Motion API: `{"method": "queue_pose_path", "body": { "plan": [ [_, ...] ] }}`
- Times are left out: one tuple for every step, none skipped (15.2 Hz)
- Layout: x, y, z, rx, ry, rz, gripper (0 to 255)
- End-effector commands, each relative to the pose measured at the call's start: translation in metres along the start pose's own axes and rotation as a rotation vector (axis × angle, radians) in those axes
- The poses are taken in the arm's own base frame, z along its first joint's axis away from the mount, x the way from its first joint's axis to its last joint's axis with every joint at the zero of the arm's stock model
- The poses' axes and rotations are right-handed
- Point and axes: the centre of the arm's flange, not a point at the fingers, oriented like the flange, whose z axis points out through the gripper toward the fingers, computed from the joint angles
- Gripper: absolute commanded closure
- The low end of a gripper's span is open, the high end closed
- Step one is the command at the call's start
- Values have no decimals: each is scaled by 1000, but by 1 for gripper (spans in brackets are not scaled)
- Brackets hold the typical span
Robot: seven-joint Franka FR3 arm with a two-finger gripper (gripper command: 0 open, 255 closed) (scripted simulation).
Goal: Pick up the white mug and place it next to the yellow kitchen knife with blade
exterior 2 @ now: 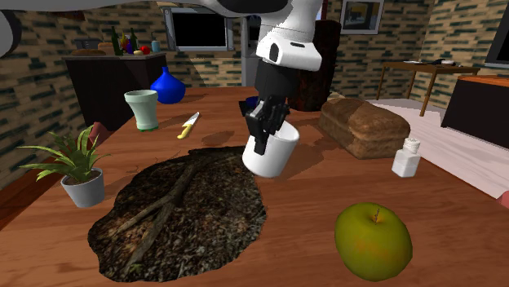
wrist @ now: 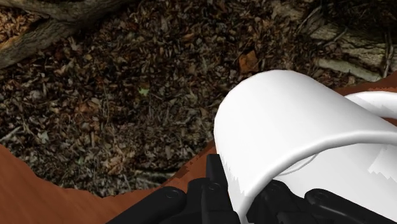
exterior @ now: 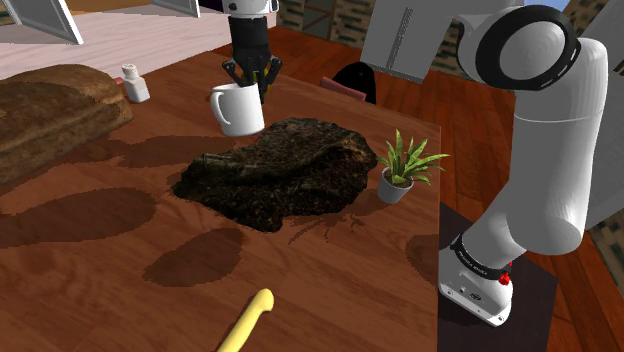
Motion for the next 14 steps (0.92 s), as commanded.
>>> {"method": "queue_pose_path", "body": {
  "plan": [
    [-3, 1, -11, 0, 0, 0, 255],
    [-4, 1, -16, 0, 0, 0, 255],
    [-4, 1, -21, 0, 0, 0, 255],
    [-5, 2, -26, 0, 0, 0, 255],
    [-6, 2, -32, 0, 0, 0, 255],
    [-7, 2, -37, 0, 0, 0, 255],
    [-8, 3, -42, 0, 0, 0, 255],
    [-9, 3, -47, 0, 0, 0, 255],
    [-9, 3, -51, 0, 0, 0, 255],
    [-21, -3, -49, 0, 0, 0, 255],
    [-33, -8, -48, 0, 0, 0, 255],
    [-45, -14, -46, 0, 0, 0, 255],
    [-57, -19, -44, 0, 0, 0, 255],
    [-69, -25, -43, 0, 0, 0, 255]
  ]
}}
